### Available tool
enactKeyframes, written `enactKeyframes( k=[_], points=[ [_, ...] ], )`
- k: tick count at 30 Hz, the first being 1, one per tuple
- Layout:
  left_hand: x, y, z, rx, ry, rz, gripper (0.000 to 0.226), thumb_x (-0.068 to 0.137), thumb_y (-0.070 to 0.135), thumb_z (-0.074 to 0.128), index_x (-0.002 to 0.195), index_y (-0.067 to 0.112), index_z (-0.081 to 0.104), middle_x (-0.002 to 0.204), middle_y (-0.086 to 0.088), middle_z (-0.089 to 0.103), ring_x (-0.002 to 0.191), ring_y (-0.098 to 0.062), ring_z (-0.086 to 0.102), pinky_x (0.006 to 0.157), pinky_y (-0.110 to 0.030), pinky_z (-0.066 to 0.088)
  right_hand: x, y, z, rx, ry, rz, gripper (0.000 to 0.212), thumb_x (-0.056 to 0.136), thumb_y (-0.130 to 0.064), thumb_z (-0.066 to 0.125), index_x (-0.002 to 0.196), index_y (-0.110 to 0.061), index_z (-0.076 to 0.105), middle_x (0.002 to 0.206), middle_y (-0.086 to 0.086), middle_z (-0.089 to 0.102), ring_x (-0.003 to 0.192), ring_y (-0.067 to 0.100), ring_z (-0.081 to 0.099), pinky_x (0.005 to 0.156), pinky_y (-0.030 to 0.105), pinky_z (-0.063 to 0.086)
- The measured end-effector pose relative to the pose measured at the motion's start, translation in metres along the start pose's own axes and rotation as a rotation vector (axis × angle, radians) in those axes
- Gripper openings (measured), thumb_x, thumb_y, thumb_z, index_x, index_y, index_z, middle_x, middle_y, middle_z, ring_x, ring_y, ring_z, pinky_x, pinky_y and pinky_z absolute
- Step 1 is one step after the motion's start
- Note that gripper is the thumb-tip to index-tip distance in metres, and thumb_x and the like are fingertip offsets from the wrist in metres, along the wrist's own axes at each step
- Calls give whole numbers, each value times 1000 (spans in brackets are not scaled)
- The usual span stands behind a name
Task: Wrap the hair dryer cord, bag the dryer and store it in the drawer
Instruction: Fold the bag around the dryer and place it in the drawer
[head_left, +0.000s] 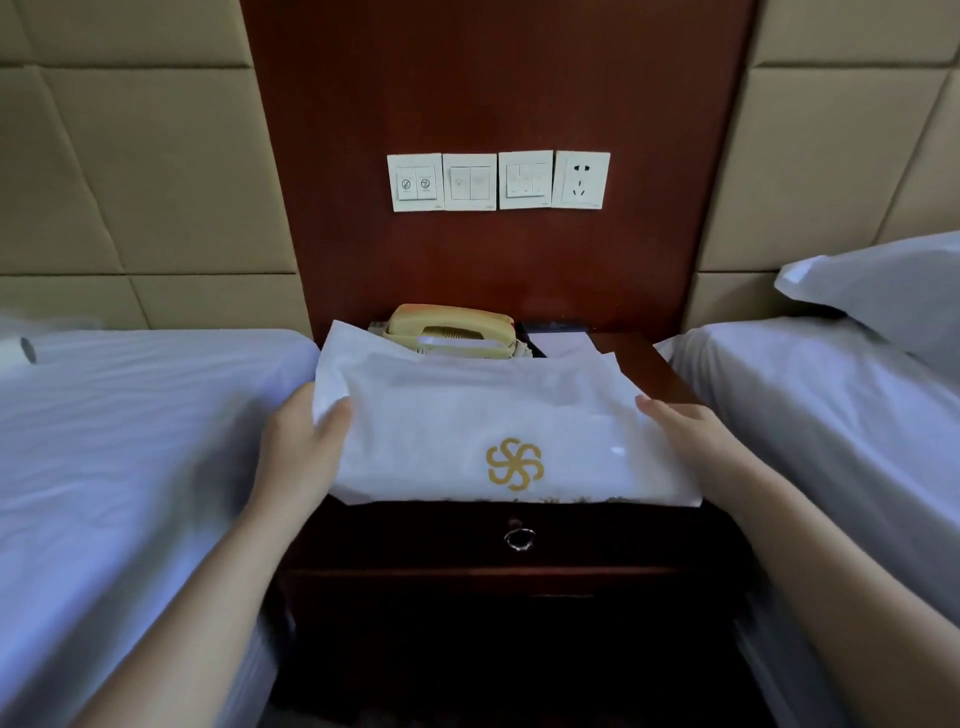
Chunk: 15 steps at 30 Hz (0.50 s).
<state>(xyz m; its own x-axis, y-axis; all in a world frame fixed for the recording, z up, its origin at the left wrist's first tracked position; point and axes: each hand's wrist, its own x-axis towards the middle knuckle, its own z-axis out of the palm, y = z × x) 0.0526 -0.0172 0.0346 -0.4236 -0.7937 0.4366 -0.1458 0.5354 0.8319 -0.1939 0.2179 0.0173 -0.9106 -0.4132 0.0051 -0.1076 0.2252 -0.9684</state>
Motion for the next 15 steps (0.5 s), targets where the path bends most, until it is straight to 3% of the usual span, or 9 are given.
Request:
enactKeyframes(
  k=[2,4,7,9,12,14,15],
  points=[
    [-1,-3,-2,-232,-119,-33,11,87,26,56,95,24,62,80,14,67,75,-2,61,64,-19,46,5,5,3,-45,48,-19,27,85,-30,57,73,-6,51,73,10,40,65,20,39,60,29,28],
    [-2,-12,-4,-306,-233,-20,13,85,27,58,97,28,62,80,20,70,75,6,61,64,-9,46,8,14,4,-21,121,-100,41,86,-29,54,74,10,51,71,10,41,66,19,38,62,31,29],
    [-7,-21,0,-265,-349,-10,17,88,18,62,105,19,57,95,10,65,87,-1,59,67,-4,45,4,17,3,-28,243,-204,46,91,-25,48,82,20,46,69,10,39,64,19,36,59,30,29],
    [-11,-20,0,-320,-414,-38,33,82,27,67,109,14,55,99,6,64,86,3,60,66,-3,45,4,14,1,-13,293,-234,40,94,-21,44,70,11,44,62,10,31,58,17,29,50,24,26],
    [-16,-19,-4,-398,-550,-44,76,50,65,73,111,22,59,103,10,72,93,5,64,72,-7,46,4,11,2,36,366,-228,29,93,-19,42,67,-6,38,59,4,23,56,15,22,47,26,21],
    [-23,-21,-4,-355,-611,-38,81,44,67,76,110,22,60,101,19,72,93,7,64,73,-7,47,7,11,3,85,381,-189,29,92,-19,42,66,-8,36,59,3,23,56,14,22,50,28,20],
    [-27,-25,-2,-285,-612,-20,70,48,59,79,105,22,62,96,22,73,89,7,65,70,-7,47,8,10,4,102,382,-173,28,92,-20,42,66,-9,37,59,3,24,56,14,24,51,28,21]
  ],
)
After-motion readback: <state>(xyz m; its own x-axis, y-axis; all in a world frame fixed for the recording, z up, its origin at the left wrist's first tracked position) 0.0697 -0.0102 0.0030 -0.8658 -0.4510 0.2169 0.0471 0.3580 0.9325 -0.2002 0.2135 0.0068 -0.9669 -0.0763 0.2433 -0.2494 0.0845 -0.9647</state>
